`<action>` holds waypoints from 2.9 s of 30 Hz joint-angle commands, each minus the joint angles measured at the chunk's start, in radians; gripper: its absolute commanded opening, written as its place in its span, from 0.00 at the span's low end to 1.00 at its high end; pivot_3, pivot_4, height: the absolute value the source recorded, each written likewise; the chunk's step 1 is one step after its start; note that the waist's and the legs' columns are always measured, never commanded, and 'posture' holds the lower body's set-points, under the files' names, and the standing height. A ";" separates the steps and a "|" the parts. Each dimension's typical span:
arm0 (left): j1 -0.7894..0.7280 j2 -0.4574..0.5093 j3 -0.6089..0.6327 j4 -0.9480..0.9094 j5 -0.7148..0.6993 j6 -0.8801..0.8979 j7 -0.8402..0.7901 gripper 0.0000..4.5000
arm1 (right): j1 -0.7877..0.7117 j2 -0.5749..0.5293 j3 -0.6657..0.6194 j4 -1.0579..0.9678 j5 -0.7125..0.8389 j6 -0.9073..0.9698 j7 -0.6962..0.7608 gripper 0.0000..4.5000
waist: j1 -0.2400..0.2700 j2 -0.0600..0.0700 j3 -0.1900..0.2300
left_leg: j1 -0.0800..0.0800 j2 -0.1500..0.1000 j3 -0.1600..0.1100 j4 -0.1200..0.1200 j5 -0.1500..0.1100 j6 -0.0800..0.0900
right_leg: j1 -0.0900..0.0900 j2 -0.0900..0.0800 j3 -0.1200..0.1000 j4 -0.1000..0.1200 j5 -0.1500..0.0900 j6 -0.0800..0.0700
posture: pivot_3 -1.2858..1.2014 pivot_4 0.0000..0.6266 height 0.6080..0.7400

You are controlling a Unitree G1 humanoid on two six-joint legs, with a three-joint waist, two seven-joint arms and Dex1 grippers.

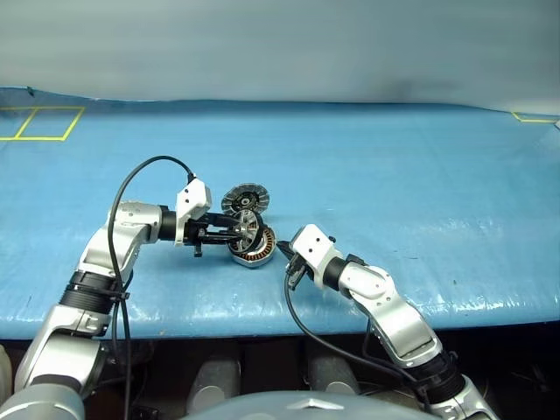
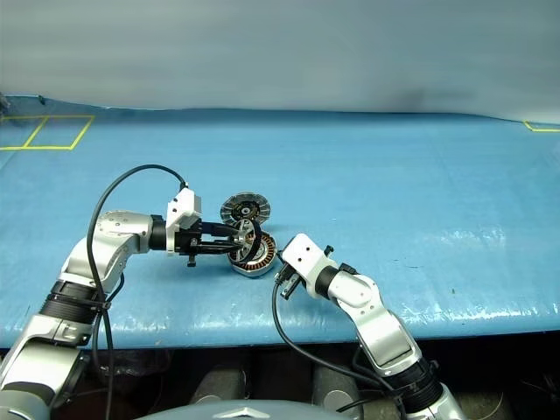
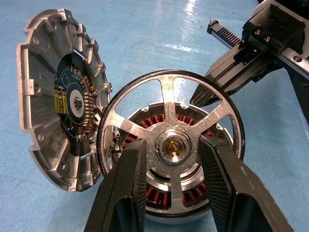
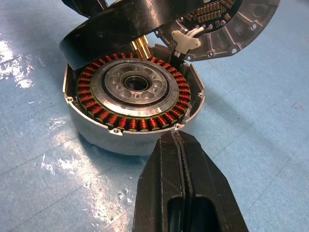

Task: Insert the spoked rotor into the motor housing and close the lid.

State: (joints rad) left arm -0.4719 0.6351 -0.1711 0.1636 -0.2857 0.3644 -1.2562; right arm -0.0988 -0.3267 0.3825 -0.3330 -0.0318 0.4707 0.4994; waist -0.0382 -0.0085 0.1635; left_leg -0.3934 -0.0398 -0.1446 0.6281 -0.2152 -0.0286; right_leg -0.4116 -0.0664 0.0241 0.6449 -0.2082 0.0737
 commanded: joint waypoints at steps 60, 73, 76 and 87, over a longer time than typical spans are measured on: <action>0.254 0.044 0.141 -0.214 -0.093 0.012 0.099 0.95 | -0.141 0.100 0.064 0.159 -0.018 -0.054 0.055 0.00 | -0.002 0.000 0.000 | 0.000 0.000 0.000 0.000 0.000 0.000 | 0.000 0.000 0.000 0.000 -0.001 -0.002 | 0.52 0.24 1.00; 0.251 0.008 0.188 -0.209 -0.140 0.045 0.180 0.95 | -0.124 0.132 0.024 0.135 0.004 -0.075 0.033 0.00 | -0.012 0.000 0.000 | 0.003 0.006 0.001 -0.001 0.000 0.000 | 0.001 0.005 0.000 0.001 -0.001 -0.006 | 0.52 0.24 1.00; 0.254 0.008 0.203 -0.209 -0.150 0.063 0.197 0.95 | -0.126 0.143 -0.002 0.080 0.029 -0.064 0.031 0.00 | -0.012 0.000 0.000 | 0.002 0.005 0.001 -0.001 0.000 0.000 | 0.000 0.005 0.000 0.000 0.000 -0.005 | 0.52 0.24 1.00; 0.286 0.056 0.280 -0.211 -0.124 0.097 0.312 0.92 | -0.101 0.091 -0.119 -0.033 0.073 -0.012 -0.011 0.00 | -0.011 0.000 0.000 | 0.001 0.005 0.001 -0.001 0.000 0.000 | -0.001 0.005 0.001 0.000 0.000 -0.006 | 0.52 0.24 1.00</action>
State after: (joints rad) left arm -0.1843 0.6786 0.0731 -0.0142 -0.4098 0.4564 -0.9678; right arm -0.2014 -0.2340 0.2948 -0.3272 0.0400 0.4601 0.5047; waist -0.0490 -0.0080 0.1635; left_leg -0.3921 -0.0344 -0.1433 0.6268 -0.2153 -0.0289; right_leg -0.4126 -0.0615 0.0246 0.6446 -0.2086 0.0675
